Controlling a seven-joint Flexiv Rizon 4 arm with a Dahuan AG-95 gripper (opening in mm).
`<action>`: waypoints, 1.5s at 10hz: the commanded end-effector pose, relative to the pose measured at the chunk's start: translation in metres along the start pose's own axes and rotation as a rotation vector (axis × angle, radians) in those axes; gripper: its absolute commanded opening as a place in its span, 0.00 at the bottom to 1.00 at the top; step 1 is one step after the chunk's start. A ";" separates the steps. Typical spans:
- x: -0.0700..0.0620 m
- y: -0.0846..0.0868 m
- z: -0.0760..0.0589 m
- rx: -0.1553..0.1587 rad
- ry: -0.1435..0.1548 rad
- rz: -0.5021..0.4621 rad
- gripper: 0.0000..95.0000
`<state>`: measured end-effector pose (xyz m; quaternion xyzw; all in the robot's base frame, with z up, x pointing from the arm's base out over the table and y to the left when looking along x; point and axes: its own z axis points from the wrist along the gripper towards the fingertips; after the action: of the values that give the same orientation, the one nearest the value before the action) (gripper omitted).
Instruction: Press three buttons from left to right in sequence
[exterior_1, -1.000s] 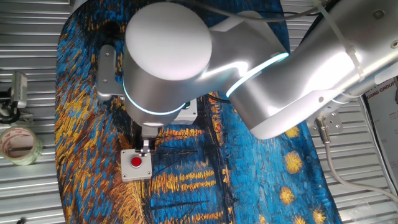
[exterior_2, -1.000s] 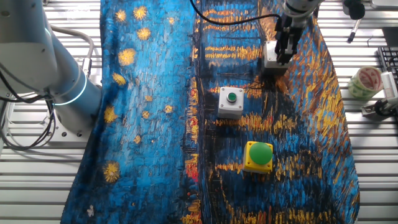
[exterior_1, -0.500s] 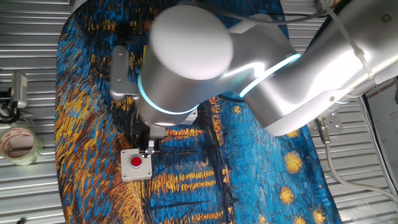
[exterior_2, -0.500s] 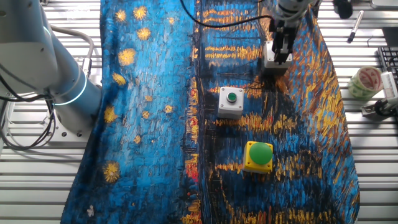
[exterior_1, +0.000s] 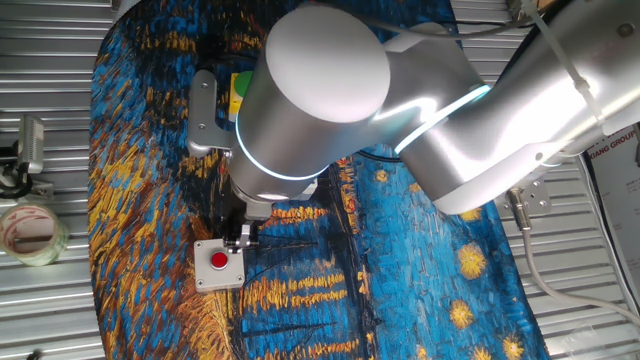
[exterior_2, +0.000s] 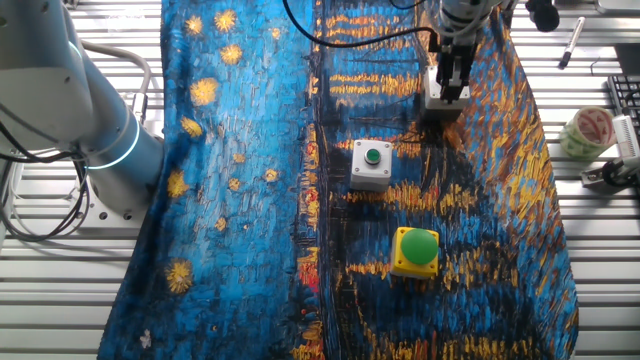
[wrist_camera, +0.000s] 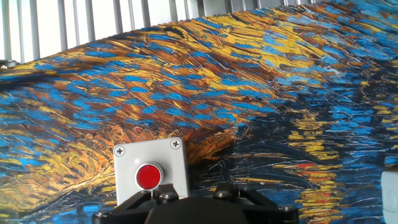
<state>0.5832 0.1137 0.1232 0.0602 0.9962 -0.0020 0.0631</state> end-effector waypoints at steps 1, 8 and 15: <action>0.001 0.000 0.000 -0.001 0.009 -0.005 0.40; 0.001 0.000 0.000 -0.011 0.014 0.025 0.40; 0.001 0.000 0.000 -0.007 -0.001 0.026 0.40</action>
<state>0.5815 0.1128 0.1233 0.0764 0.9945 0.0016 0.0716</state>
